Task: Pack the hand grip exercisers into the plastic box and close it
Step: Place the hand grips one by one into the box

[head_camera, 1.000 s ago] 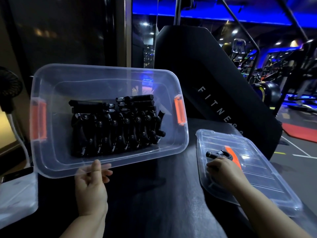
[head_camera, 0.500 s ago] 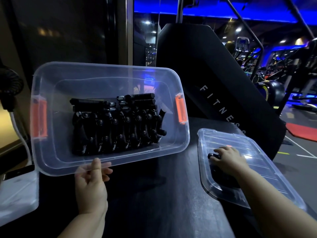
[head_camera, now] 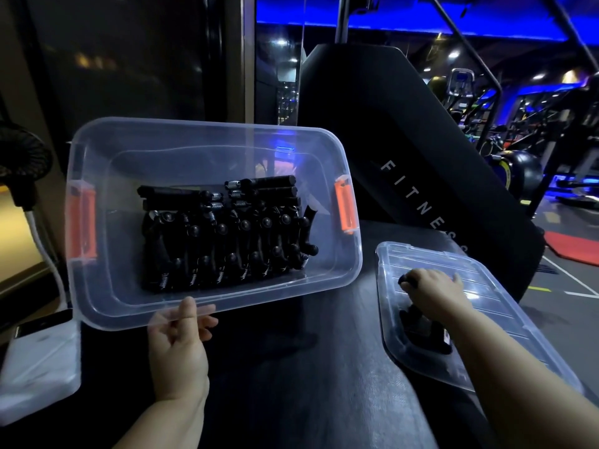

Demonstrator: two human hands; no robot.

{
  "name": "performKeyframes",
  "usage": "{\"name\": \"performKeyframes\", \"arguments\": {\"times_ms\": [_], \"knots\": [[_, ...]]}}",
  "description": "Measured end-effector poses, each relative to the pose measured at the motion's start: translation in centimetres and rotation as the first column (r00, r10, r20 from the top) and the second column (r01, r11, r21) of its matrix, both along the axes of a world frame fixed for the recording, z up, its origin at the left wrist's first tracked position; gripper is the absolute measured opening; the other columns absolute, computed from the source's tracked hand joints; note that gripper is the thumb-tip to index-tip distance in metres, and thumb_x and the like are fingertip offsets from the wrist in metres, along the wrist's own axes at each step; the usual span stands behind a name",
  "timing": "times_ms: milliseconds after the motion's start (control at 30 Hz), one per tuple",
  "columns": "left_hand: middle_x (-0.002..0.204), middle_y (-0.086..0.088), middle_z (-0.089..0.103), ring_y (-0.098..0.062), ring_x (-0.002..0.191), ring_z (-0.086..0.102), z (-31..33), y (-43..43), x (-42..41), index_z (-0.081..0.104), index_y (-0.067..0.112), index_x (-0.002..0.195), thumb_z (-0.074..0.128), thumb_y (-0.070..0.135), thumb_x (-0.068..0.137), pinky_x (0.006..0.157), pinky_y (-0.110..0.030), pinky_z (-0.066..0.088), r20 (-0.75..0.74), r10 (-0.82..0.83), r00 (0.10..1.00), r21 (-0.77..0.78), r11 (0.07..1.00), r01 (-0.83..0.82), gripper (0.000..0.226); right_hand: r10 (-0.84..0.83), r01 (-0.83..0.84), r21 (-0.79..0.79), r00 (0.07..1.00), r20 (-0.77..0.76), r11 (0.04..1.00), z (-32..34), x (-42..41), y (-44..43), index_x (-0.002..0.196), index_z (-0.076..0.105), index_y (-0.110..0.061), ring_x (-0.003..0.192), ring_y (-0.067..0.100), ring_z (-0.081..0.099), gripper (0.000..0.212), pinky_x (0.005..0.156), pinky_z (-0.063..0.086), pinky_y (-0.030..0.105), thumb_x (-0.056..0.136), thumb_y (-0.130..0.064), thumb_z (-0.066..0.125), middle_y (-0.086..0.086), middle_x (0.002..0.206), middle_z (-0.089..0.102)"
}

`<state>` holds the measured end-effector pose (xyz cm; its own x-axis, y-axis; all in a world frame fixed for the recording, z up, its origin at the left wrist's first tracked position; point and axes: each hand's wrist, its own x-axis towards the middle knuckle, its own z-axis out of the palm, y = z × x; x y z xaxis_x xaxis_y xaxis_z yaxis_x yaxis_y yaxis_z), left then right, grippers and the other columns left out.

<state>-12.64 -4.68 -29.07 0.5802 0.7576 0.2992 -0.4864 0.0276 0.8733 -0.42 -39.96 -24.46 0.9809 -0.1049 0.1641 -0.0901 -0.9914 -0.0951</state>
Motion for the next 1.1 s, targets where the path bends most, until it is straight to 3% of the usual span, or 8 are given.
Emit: {"name": "performKeyframes", "arguments": {"times_ms": [100, 167, 267, 533, 733, 900, 1000, 1100], "knots": [[0.069, 0.008, 0.071, -0.005, 0.057, 0.061, 0.0, 0.0, 0.0, 0.049, 0.019, 0.083, 0.049, 0.028, 0.097, 0.051, -0.014, 0.045, -0.001, -0.001, 1.0, -0.006, 1.0, 0.001, 0.017, 0.019, -0.025, 0.059, 0.995, 0.099, 0.998, 1.4, -0.6, 0.3, 0.105, 0.058, -0.026, 0.11, 0.024, 0.054, 0.02, 0.11, 0.02, 0.047, 0.098, -0.038, 0.043, 0.001, 0.112, 0.064], [0.069, 0.009, 0.071, -0.004, 0.057, 0.06, 0.0, 0.0, 0.1, 0.049, 0.021, 0.081, 0.049, 0.029, 0.097, 0.051, -0.014, 0.045, -0.002, 0.004, 1.0, -0.006, 1.0, -0.004, 0.018, 0.04, -0.055, 0.096, 0.988, 0.148, 0.994, 2.6, -1.1, 0.6, 0.104, 0.058, -0.024, 0.098, 0.025, 0.052, 0.018, 0.094, 0.034, 0.038, 0.096, -0.035, 0.047, 0.002, 0.108, 0.064], [0.069, 0.009, 0.071, -0.005, 0.057, 0.059, 0.1, 0.0, 0.0, 0.05, 0.022, 0.081, 0.049, 0.03, 0.096, 0.051, -0.014, 0.045, 0.0, -0.004, 1.0, -0.009, 1.0, 0.004, 0.018, 0.068, -0.091, 0.146, 0.986, 0.154, 0.985, 4.1, -2.1, 1.0, 0.11, 0.061, -0.027, 0.1, 0.024, 0.056, 0.02, 0.073, 0.038, 0.031, 0.093, -0.036, 0.054, 0.0, 0.107, 0.065], [0.068, 0.01, 0.071, -0.004, 0.055, 0.058, 0.3, -0.1, -0.2, 0.05, 0.024, 0.078, 0.05, 0.03, 0.095, 0.052, -0.015, 0.045, 0.007, -0.02, 1.0, -0.021, 1.0, 0.02, 0.018, 0.183, -0.196, 0.047, 0.962, 0.204, 0.979, 7.6, -5.1, 2.1, 0.106, 0.068, -0.031, 0.103, 0.018, 0.058, 0.022, 0.085, 0.045, 0.031, 0.087, -0.04, 0.064, -0.007, 0.109, 0.063], [0.069, 0.009, 0.071, -0.004, 0.055, 0.058, 0.3, -0.1, -0.5, 0.049, 0.021, 0.08, 0.052, 0.04, 0.088, 0.053, -0.017, 0.045, 0.012, -0.04, 0.999, -0.027, 0.999, 0.041, 0.02, 0.242, -0.257, 0.093, 0.959, 0.145, 0.962, 9.7, -6.8, 3.6, 0.086, 0.069, -0.03, 0.083, 0.009, 0.059, 0.017, 0.076, 0.05, 0.03, 0.08, -0.045, 0.07, -0.011, 0.086, 0.062], [0.07, 0.005, 0.071, -0.005, 0.057, 0.06, 0.1, -0.2, -0.5, 0.048, 0.022, 0.084, 0.051, 0.034, 0.092, 0.055, -0.018, 0.046, -0.006, -0.041, 0.999, -0.045, 0.998, 0.041, 0.015, 0.407, -0.42, 0.145, 0.906, 0.114, 0.896, 11.9, -8.6, 5.2, 0.077, 0.071, -0.03, 0.069, 0.001, 0.059, 0.012, 0.062, 0.04, 0.012, 0.072, -0.038, 0.079, -0.014, 0.075, 0.066], [0.074, 0.0, 0.069, -0.006, 0.057, 0.06, 0.3, -0.4, -0.6, 0.047, 0.022, 0.085, 0.049, 0.029, 0.096, 0.055, -0.02, 0.046, -0.01, -0.046, 0.999, -0.052, 0.998, 0.045, 0.013, 0.46, -0.484, 0.204, 0.874, 0.154, 0.851, 13.3, -9.0, 7.1, 0.074, 0.068, -0.03, 0.056, 0.0, 0.055, 0.014, 0.056, 0.04, 0.013, 0.07, -0.035, 0.08, -0.017, 0.063, 0.062], [0.073, -0.002, 0.07, -0.007, 0.058, 0.059, 0.6, -0.4, -0.8, 0.048, 0.017, 0.086, 0.047, 0.035, 0.093, 0.055, -0.021, 0.045, -0.004, -0.068, 0.998, -0.065, 0.996, 0.068, 0.019, 0.454, -0.497, 0.306, 0.867, 0.203, 0.812, 14.2, -8.5, 9.4, 0.073, 0.066, -0.028, 0.058, 0.007, 0.054, 0.016, 0.061, 0.044, 0.02, 0.071, -0.033, 0.081, -0.007, 0.065, 0.063]]}}
